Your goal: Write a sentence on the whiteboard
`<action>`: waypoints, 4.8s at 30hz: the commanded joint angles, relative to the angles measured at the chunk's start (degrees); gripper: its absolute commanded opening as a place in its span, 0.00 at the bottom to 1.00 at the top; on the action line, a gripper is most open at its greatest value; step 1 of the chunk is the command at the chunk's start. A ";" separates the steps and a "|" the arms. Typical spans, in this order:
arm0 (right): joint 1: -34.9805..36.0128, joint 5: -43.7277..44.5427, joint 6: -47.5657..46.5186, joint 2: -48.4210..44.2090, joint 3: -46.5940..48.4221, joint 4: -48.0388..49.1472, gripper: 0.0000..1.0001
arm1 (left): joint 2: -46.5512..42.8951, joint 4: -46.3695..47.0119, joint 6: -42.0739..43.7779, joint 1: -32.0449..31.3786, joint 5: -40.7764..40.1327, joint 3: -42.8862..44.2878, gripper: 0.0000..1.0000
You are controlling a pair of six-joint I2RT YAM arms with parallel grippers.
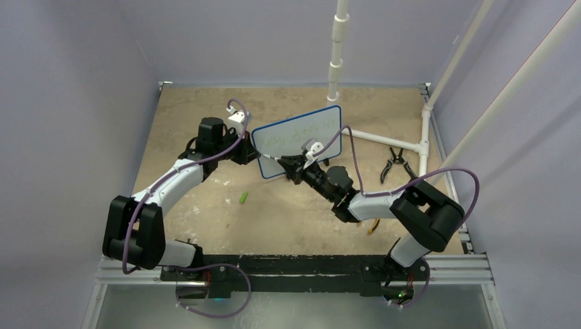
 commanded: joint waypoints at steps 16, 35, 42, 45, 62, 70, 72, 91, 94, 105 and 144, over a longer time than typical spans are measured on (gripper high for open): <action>1.17 7.73 2.69 -1.77 -3.57 -2.86 0.00 | -2.61 0.34 -0.02 -0.38 0.10 1.75 0.00; 1.70 7.22 -0.42 -7.02 -2.98 -0.07 0.00 | -2.56 0.52 -0.17 -0.38 -0.13 1.51 0.00; 1.70 6.66 -1.27 -4.54 -0.56 0.40 0.00 | -2.42 0.52 -0.08 -0.38 0.01 1.50 0.00; 1.65 6.63 -1.36 -3.39 0.27 0.09 0.00 | -2.44 0.52 -0.08 -0.38 0.09 1.52 0.00; 1.70 9.07 3.42 -2.99 -4.99 -3.66 0.00 | -2.80 0.54 -0.10 -0.38 0.27 1.70 0.00; 1.70 9.90 2.29 -3.14 -3.84 -2.34 0.00 | -2.78 0.61 -0.17 -0.43 0.36 1.60 0.00; 1.70 9.95 2.10 -3.15 -3.39 -1.47 0.00 | -2.80 0.67 -0.17 -0.44 0.36 1.55 0.00; 1.69 11.52 1.48 -3.89 -2.47 1.35 0.00 | -2.70 0.61 -0.17 -0.47 0.45 1.60 0.00; 1.70 13.24 1.67 -4.33 -2.95 0.43 0.00 | -2.71 0.64 -0.17 -0.47 0.45 1.59 0.00; 1.69 16.01 3.21 -5.47 -5.49 -0.76 0.00 | -2.80 0.61 -0.17 -0.47 0.45 1.58 0.00; 1.70 13.88 3.80 -6.67 -5.73 -1.13 0.00 | -3.01 0.60 -0.09 -0.47 -0.03 1.39 0.00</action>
